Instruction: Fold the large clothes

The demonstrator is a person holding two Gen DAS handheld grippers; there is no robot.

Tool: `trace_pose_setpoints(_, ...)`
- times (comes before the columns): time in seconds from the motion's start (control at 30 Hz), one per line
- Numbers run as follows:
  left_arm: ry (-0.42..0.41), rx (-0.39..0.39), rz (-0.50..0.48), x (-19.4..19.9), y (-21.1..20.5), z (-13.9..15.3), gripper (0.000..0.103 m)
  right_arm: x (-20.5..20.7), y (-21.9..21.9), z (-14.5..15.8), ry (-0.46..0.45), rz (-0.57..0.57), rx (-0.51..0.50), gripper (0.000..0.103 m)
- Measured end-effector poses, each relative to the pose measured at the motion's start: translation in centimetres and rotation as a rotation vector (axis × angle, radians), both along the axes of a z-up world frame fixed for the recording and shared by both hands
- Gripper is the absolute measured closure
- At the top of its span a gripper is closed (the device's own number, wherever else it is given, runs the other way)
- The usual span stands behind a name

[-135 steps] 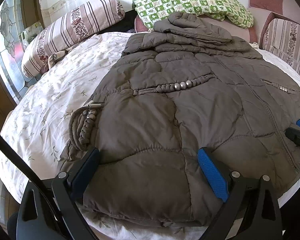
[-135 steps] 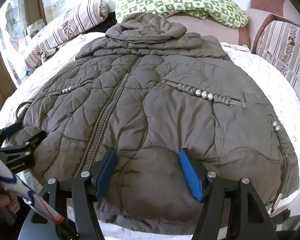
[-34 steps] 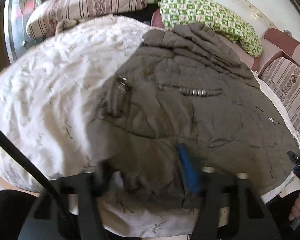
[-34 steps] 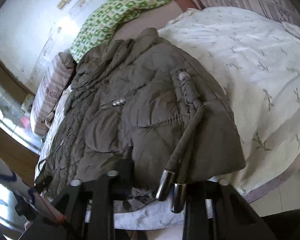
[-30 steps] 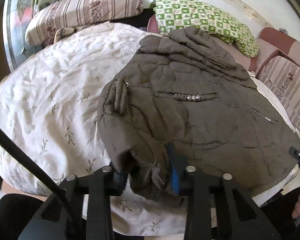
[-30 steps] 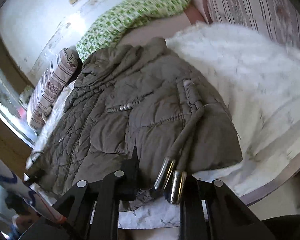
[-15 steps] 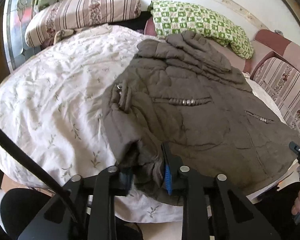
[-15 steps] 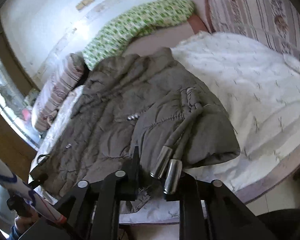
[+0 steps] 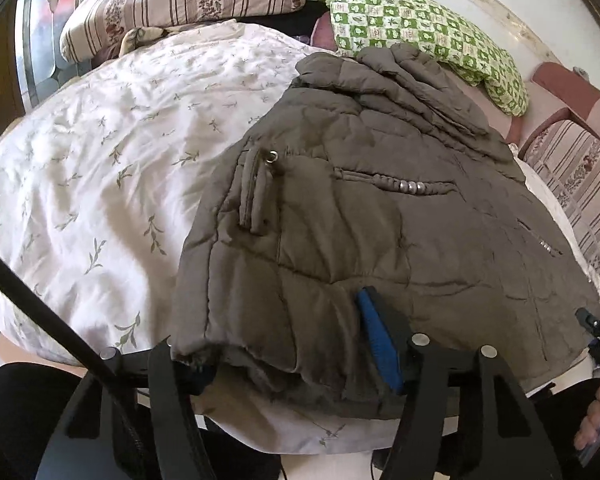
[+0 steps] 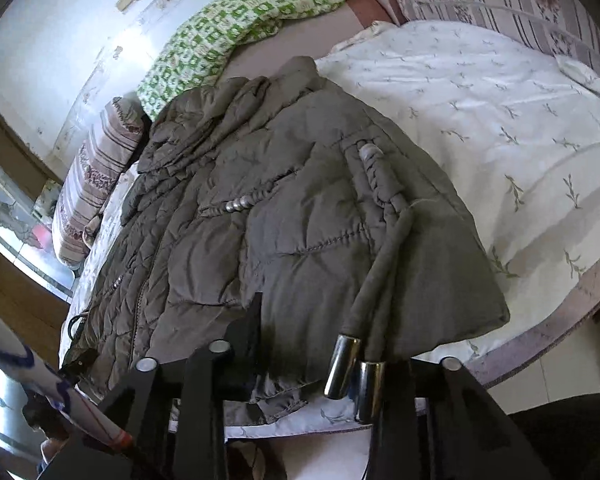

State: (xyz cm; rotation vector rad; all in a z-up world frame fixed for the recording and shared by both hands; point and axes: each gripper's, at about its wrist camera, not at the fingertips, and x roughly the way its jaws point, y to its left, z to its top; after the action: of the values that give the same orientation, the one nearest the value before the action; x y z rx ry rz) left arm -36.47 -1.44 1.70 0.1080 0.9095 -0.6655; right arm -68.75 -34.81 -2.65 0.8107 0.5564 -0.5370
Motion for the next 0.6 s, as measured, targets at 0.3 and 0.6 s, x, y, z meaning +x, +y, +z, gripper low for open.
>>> trace_pose_setpoints(0.3, -0.013, -0.011, -0.001, -0.3, 0.5, 0.3, 0.049, -0.3, 0.2, -0.1, -0.022, -0.01, -0.005, 0.073)
trace_pose_setpoints(0.6, 0.074, -0.071, 0.005, 0.6, 1.5, 0.1, 0.048, -1.2, -0.3, -0.2, -0.077, -0.023, 0.057, 0.071)
